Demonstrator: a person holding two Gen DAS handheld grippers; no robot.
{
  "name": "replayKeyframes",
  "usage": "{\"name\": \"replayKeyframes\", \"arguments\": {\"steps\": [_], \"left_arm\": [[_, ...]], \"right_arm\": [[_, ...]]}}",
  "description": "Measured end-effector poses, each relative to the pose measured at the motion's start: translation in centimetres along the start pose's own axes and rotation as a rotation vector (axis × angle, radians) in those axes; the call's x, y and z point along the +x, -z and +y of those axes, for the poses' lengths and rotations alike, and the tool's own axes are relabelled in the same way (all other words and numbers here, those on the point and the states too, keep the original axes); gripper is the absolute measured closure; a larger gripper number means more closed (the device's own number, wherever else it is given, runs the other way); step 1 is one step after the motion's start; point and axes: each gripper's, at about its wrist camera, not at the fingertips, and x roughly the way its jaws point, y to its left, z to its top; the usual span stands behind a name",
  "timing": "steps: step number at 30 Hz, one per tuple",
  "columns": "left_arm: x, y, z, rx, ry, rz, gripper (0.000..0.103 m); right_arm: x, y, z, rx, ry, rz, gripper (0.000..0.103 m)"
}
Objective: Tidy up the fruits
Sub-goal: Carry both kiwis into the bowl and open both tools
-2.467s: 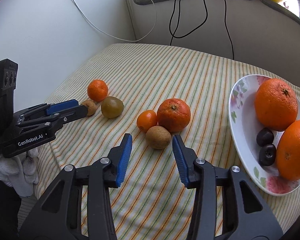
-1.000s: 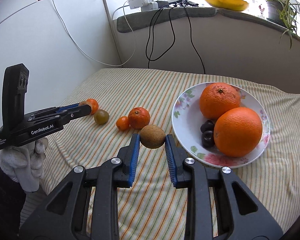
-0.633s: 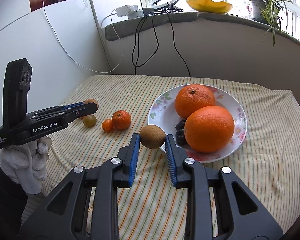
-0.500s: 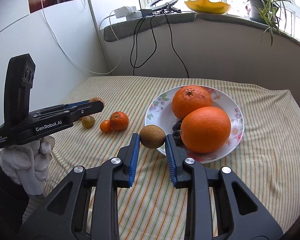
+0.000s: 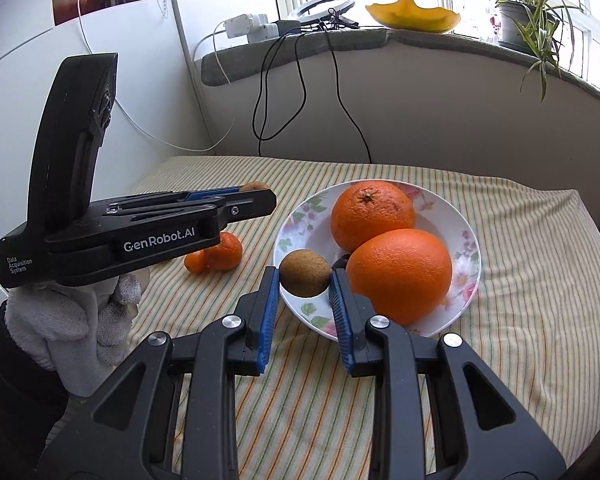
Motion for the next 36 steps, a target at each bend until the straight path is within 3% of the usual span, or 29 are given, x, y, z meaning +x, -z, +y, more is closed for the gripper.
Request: {"name": "replayKeyframes", "arguments": {"steps": [25, 28, 32, 36], "left_arm": [[1.8, -0.9, -1.5, 0.030, 0.002, 0.014, 0.079], [1.7, -1.0, -1.5, 0.029, 0.001, 0.010, 0.072], [1.5, -1.1, -1.4, 0.027, -0.004, 0.004, 0.067], [1.4, -1.1, -1.5, 0.032, -0.007, 0.003, 0.065]], "right_arm": [[0.8, -0.9, -0.4, -0.047, 0.037, -0.003, 0.075], [0.9, -1.0, -0.5, -0.046, 0.040, -0.003, 0.075], [0.6, -0.9, -0.5, -0.046, 0.047, -0.018, 0.056], [0.2, -0.9, -0.4, -0.050, 0.049, -0.029, 0.050]]}}
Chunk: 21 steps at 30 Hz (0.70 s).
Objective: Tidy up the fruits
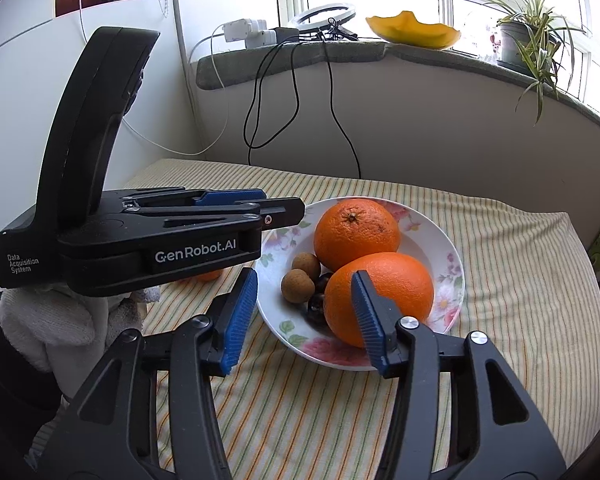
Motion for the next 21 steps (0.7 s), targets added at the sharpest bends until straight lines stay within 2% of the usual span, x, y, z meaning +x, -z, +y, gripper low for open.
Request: {"name": "replayKeyframes", "arguments": {"steps": [3, 5, 8, 10, 12, 21], "left_arm": [[-0.2, 0.0, -0.2, 0.008, -0.009, -0.008, 0.054], [-0.4, 0.0, -0.3, 0.013, -0.011, -0.011, 0.052], [-0.8, -0.2, -0.4, 0.018, -0.026, -0.026, 0.037], [-1.1, -0.2, -0.5, 0.021, -0.032, -0.035, 0.037], [-1.4, -0.3, -0.4, 0.022, -0.049, -0.041, 0.032], [-3.3, -0.2, -0.2, 0.024, -0.089, -0.079, 0.032]], "right_arm": [[-0.2, 0.1, 0.0, 0.000, 0.001, -0.008, 0.041], [-0.5, 0.1, 0.1, -0.001, 0.002, -0.015, 0.035], [-0.7, 0.2, 0.1, 0.000, 0.005, -0.023, 0.026], [-0.8, 0.2, 0.1, 0.003, 0.002, -0.023, 0.023], [-1.0, 0.2, 0.2, 0.002, 0.005, -0.029, 0.016], [-1.7, 0.3, 0.9, -0.003, 0.000, -0.037, 0.016]]}}
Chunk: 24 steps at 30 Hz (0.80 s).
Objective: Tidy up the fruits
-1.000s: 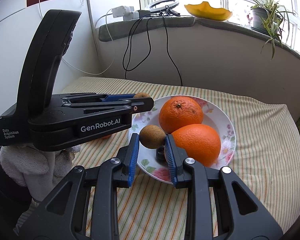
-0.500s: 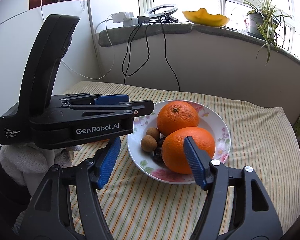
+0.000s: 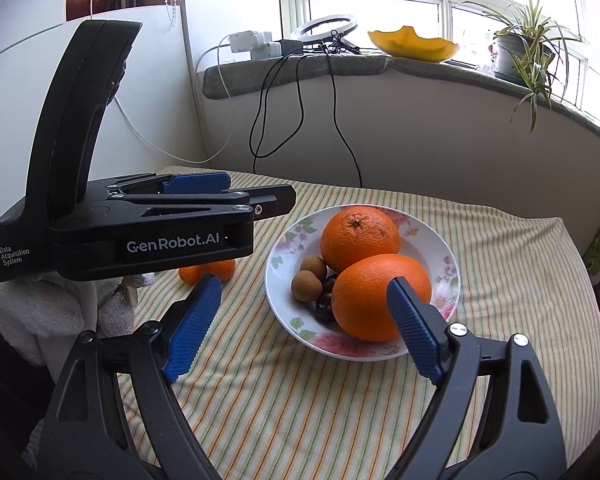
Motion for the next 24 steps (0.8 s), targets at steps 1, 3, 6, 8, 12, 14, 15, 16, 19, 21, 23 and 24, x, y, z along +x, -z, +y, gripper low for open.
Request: {"name": "replayKeyframes", "arguments": {"steps": [1, 3, 6, 8, 12, 14, 15, 16, 19, 21, 23, 24], "left_arm": [[-0.2, 0.0, 0.0, 0.000, -0.003, -0.004, 0.032], [-0.7, 0.1, 0.1, 0.005, -0.008, -0.012, 0.032], [-1.4, 0.1, 0.3, 0.001, -0.011, -0.021, 0.032], [-1.9, 0.1, 0.5, 0.003, -0.015, -0.028, 0.032], [-2.8, 0.3, 0.8, 0.003, -0.024, -0.039, 0.032], [-3.2, 0.4, 1.1, 0.003, -0.025, -0.042, 0.032], [-3.4, 0.5, 1.3, 0.001, -0.027, -0.043, 0.032], [-3.5, 0.6, 1.4, -0.002, -0.030, -0.043, 0.032], [-3.9, 0.8, 2.0, -0.008, -0.039, -0.044, 0.032], [-4.2, 1.0, 2.4, -0.015, -0.046, -0.045, 0.032], [-4.5, 1.2, 2.8, -0.021, -0.049, -0.045, 0.032], [-4.6, 1.3, 3.0, -0.022, -0.052, -0.045, 0.032]], "right_arm": [[-0.1, 0.0, 0.1, 0.001, -0.004, 0.000, 0.016], [-0.2, 0.0, 0.3, 0.002, -0.007, -0.004, 0.016], [-0.3, -0.1, 0.8, -0.002, -0.011, -0.004, 0.016], [-0.4, -0.2, 1.1, -0.002, -0.017, -0.004, 0.016], [-0.6, -0.3, 1.7, -0.010, -0.028, -0.007, 0.016], [-0.7, -0.4, 2.1, -0.015, -0.029, -0.009, 0.016], [-0.8, -0.4, 2.2, -0.017, -0.031, -0.009, 0.016], [-0.8, -0.4, 2.4, -0.018, -0.034, -0.008, 0.016], [-0.7, -0.5, 2.8, -0.019, -0.045, -0.001, 0.016], [-0.7, -0.5, 3.1, -0.020, -0.049, 0.001, 0.016], [-0.6, -0.5, 3.5, -0.025, -0.053, 0.005, 0.016], [-0.6, -0.5, 3.6, -0.026, -0.056, 0.006, 0.016]]}}
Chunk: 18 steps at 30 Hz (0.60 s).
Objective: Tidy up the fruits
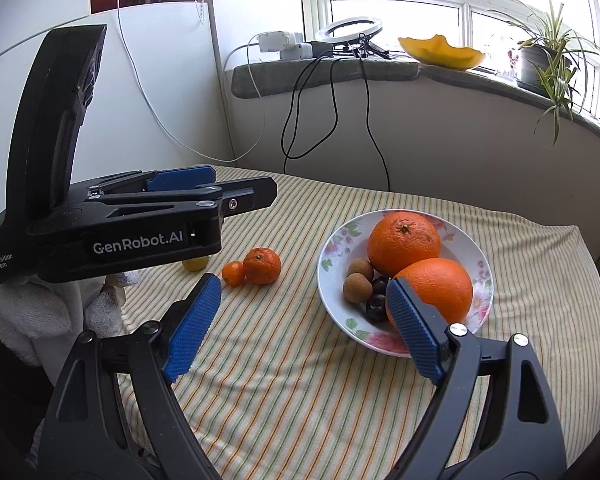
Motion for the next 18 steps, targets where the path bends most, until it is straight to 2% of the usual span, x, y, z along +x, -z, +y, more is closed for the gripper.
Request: {"name": "replayKeyframes", "arguments": {"steps": [7, 18], "left_arm": [[-1.2, 0.6, 2.4, -0.026, -0.021, -0.004, 0.032], [-2.9, 2.0, 9.2, -0.128, -0.097, -0.006, 0.032]], "right_arm": [[0.5, -0.2, 1.4, -0.013, -0.031, 0.014, 0.016], [2.6, -0.7, 4.0, -0.037, -0.086, 0.043, 0.016]]}}
